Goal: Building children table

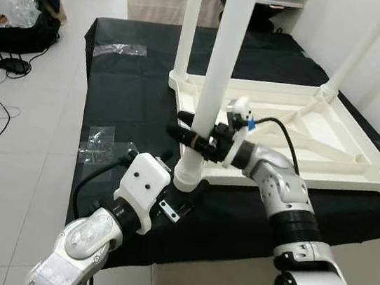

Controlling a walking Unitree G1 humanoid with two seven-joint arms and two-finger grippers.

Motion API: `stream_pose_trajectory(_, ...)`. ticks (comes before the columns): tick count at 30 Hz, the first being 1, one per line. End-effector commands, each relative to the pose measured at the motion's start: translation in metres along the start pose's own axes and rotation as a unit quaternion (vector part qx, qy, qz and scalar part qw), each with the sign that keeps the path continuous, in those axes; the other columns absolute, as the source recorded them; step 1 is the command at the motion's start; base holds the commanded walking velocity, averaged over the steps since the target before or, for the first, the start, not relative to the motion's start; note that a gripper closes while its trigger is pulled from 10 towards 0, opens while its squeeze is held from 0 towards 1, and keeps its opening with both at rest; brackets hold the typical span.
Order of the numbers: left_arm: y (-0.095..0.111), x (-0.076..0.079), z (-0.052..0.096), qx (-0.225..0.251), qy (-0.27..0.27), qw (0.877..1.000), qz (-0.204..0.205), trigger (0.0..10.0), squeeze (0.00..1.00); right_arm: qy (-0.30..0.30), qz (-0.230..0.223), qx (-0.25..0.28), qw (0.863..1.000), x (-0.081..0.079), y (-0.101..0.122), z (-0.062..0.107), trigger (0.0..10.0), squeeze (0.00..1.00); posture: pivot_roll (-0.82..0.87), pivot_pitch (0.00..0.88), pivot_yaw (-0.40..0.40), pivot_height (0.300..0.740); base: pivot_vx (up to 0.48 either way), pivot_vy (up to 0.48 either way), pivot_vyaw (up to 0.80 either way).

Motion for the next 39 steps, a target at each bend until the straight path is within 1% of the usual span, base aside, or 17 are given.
stream_pose_trajectory(1,-0.001,0.001,0.002,-0.002,0.000,1.000,0.000,10.0,0.00,-0.066,0.009,0.023,0.997,0.019,0.014,0.004,0.0,0.00,0.09,0.065,-0.101,0.740,0.000,0.000,0.00)
stream_pose_trajectory(7,-0.001,0.002,0.001,-0.001,0.000,1.000,0.003,10.0,0.00,-0.272,0.019,0.018,0.962,0.062,0.015,0.019,0.0,0.00,0.08,0.067,-0.094,0.740,0.000,0.000,0.00)
stream_pose_trajectory(8,-0.002,0.004,0.001,-0.002,-0.005,1.000,0.003,10.0,0.00,-0.403,0.054,0.018,0.913,0.083,0.021,0.038,0.0,0.00,0.08,0.067,-0.091,0.740,0.000,0.000,0.00)
stream_pose_trajectory(10,-0.002,0.004,0.001,-0.002,-0.005,1.000,0.003,10.0,0.00,-0.403,0.054,0.018,0.913,0.083,0.021,0.038,0.0,0.00,0.08,0.067,-0.091,0.740,0.000,0.000,0.00)
stream_pose_trajectory(11,-0.003,0.005,0.000,-0.002,-0.007,1.000,0.003,10.0,0.00,-0.444,0.071,0.022,0.893,0.089,0.024,0.045,0.0,0.00,0.08,0.066,-0.091,0.740,0.000,0.000,0.00)
stream_pose_trajectory(12,-0.003,0.005,0.000,-0.002,-0.007,1.000,0.003,10.0,0.00,-0.444,0.071,0.022,0.893,0.089,0.024,0.045,0.0,0.00,0.08,0.066,-0.091,0.740,0.000,0.000,0.00)
stream_pose_trajectory(16,0.000,0.003,-0.002,0.001,-0.006,1.000,0.001,10.0,0.00,-0.603,0.054,0.078,0.792,0.093,0.037,0.082,0.0,0.00,0.08,0.067,-0.094,0.740,0.000,0.000,0.00)
stream_pose_trajectory(17,-0.001,0.003,-0.001,0.001,-0.005,1.000,0.001,10.0,0.00,-0.609,0.044,0.082,0.788,0.089,0.035,0.080,0.0,0.00,0.08,0.067,-0.095,0.740,0.000,0.000,0.00)
stream_pose_trajectory(18,-0.001,0.003,-0.001,0.000,-0.004,1.000,0.001,10.0,0.00,-0.597,0.029,0.088,0.797,0.084,0.034,0.071,6.2,0.00,0.08,0.069,-0.096,0.740,0.000,0.000,0.00)
stream_pose_trajectory(21,-0.002,0.003,0.000,-0.001,-0.004,1.000,0.002,10.0,0.00,-0.576,0.015,0.092,0.812,0.078,0.033,0.057,6.2,0.00,0.08,0.069,-0.096,0.740,0.000,0.000,0.00)
stream_pose_trajectory(22,-0.002,0.003,0.000,-0.001,-0.004,1.000,0.002,10.0,0.00,-0.542,0.010,0.102,0.834,0.072,0.035,0.045,10.0,1.00,0.08,0.069,-0.095,0.740,0.000,0.000,0.00)
stream_pose_trajectory(24,-0.002,0.004,0.000,-0.002,-0.004,1.000,0.003,10.0,0.00,-0.491,0.020,0.115,0.864,0.064,0.041,0.030,10.0,1.00,0.08,0.070,-0.097,0.740,0.000,0.000,0.00)
stream_pose_trajectory(28,-0.002,0.003,0.000,-0.001,-0.002,1.000,0.003,10.0,0.00,-0.463,0.065,0.117,0.876,0.061,0.050,0.026,10.0,1.00,0.08,0.071,-0.099,0.740,0.000,0.000,0.00)
stream_pose_trajectory(29,-0.001,0.003,0.000,0.000,-0.002,1.000,0.002,10.0,0.00,-0.447,0.117,0.111,0.880,0.064,0.059,0.030,10.0,0.00,0.08,0.073,-0.097,0.740,0.000,0.000,0.00)
stream_pose_trajectory(34,-0.002,0.002,0.001,-0.002,-0.002,1.000,0.001,10.0,0.00,-0.396,0.085,0.111,0.907,0.065,0.057,0.027,10.0,0.00,0.08,0.074,-0.099,0.740,0.000,0.000,0.00)
stream_pose_trajectory(36,-0.003,0.002,0.001,-0.003,-0.002,1.000,0.002,10.0,0.00,-0.267,0.015,0.093,0.959,0.057,0.045,0.019,10.0,0.00,0.08,0.072,-0.098,0.740,0.000,0.000,0.00)
stream_pose_trajectory(39,-0.002,0.002,0.000,-0.001,-0.003,1.000,0.001,10.0,0.00,-0.107,-0.026,0.067,0.992,0.030,0.035,0.017,10.0,0.00,0.08,0.070,-0.097,0.740,0.000,0.000,0.00)
Point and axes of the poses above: a point about 5 cm out from each wrist's last joint towards the gripper, its own z axis pointing back from the gripper into the wrist, its own y axis along the axis of the wrist's last joint, x = y × z, the point moved 6 cm from there along -z, pointing out of the wrist towards the gripper
